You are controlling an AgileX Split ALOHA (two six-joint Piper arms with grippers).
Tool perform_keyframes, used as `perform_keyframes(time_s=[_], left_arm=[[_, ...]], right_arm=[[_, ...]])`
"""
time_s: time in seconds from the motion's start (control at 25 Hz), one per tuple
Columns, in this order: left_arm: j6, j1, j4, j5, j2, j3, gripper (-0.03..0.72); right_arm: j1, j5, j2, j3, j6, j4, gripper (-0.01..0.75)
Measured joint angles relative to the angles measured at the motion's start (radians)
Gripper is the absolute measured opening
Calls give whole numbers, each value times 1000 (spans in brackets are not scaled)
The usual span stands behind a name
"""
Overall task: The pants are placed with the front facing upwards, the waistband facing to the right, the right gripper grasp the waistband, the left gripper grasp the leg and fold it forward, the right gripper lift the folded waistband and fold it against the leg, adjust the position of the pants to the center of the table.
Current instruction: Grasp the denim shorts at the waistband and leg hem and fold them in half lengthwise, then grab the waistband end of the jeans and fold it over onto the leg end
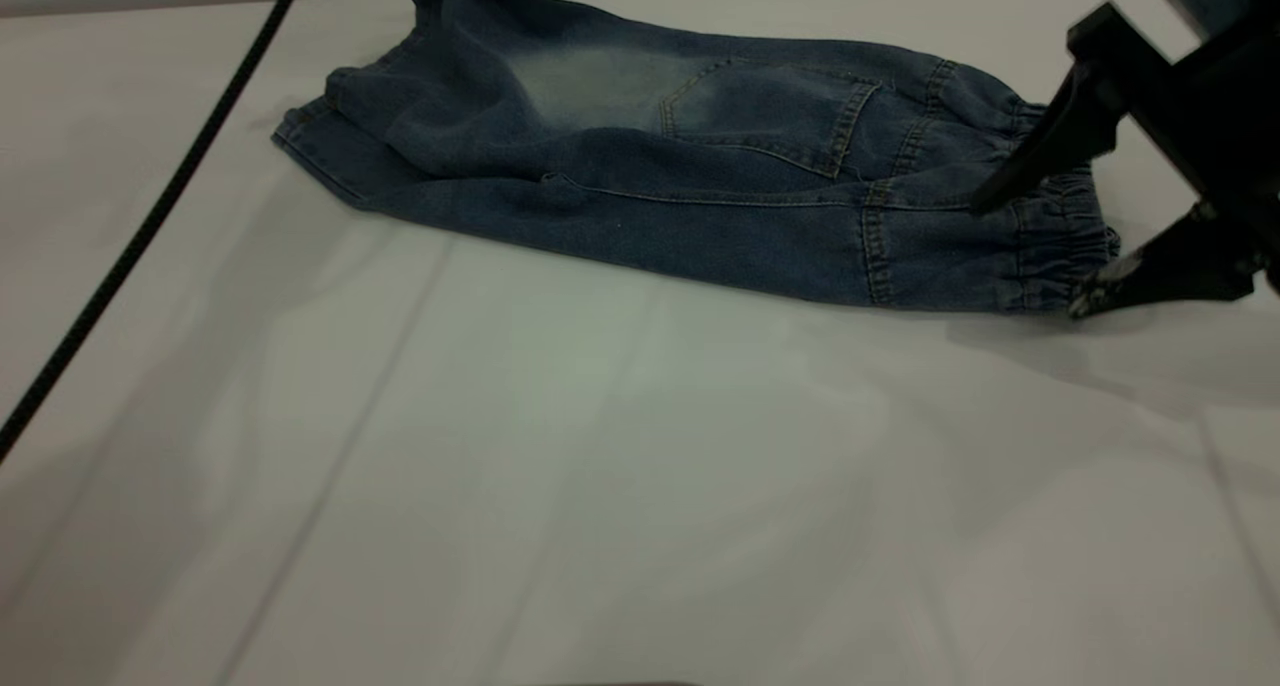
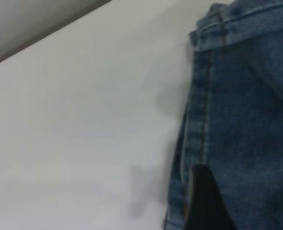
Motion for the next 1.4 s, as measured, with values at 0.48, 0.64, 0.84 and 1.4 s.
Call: perform_keyframes(time_s=[0.48,0.64,0.84,1.4], left_arm=[[1,-18,-19,16,0,0,391],[1,-18,-20,20,0,0,391],[1,-18,-22,20,0,0,391],[63,-25,-84,110,32,0,391]], right_arm=[[0,-60,86,0,-44,258,577],[0,-88,88,0,-51,357,594],[0,-96,129,0,-35,424,596],[-53,-180,136,-4,-60,498,358]])
